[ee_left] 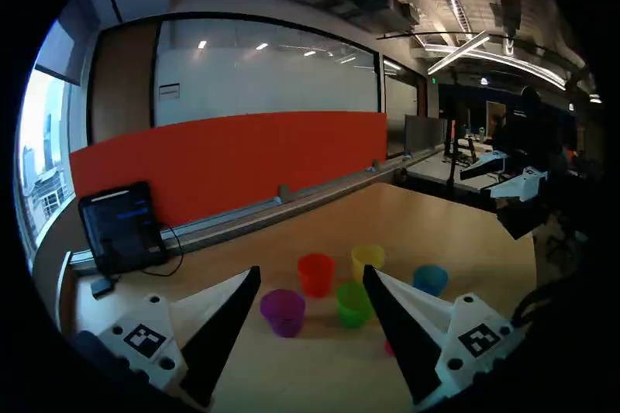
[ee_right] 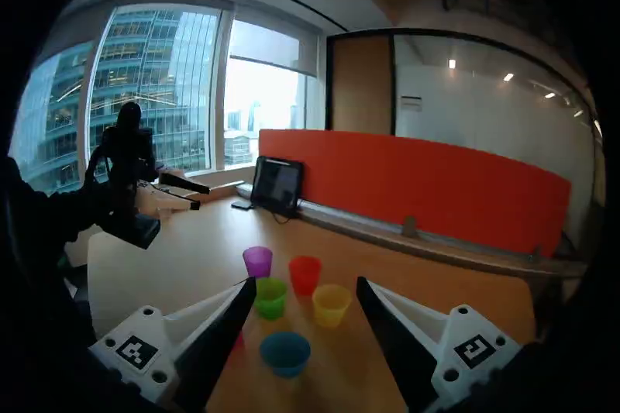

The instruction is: Pour water

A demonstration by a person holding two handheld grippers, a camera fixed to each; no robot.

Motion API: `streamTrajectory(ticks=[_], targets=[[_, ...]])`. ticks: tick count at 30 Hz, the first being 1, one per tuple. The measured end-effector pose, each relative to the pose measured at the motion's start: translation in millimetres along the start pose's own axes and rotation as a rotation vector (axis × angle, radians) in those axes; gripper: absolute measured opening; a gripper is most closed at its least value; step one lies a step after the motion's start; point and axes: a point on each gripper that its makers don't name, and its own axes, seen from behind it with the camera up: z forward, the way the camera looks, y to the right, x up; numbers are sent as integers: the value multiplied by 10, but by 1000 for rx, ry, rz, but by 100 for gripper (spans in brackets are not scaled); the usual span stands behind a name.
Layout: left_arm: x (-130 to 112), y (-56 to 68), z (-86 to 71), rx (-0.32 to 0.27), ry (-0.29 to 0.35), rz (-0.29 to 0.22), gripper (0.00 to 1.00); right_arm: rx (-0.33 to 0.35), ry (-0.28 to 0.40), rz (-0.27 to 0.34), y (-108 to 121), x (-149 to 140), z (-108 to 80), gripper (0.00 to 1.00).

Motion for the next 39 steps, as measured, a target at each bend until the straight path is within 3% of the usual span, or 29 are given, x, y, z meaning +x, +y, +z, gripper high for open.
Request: streamTrajectory(ticks=[17, 39], targets=[[-601, 193, 425, -89, -108, 15, 98, 49, -145, -64, -163, -899, 202, 100], [-1150, 451, 838, -226, -257, 53, 98, 108, -304, -80, -223, -1614, 449, 100]])
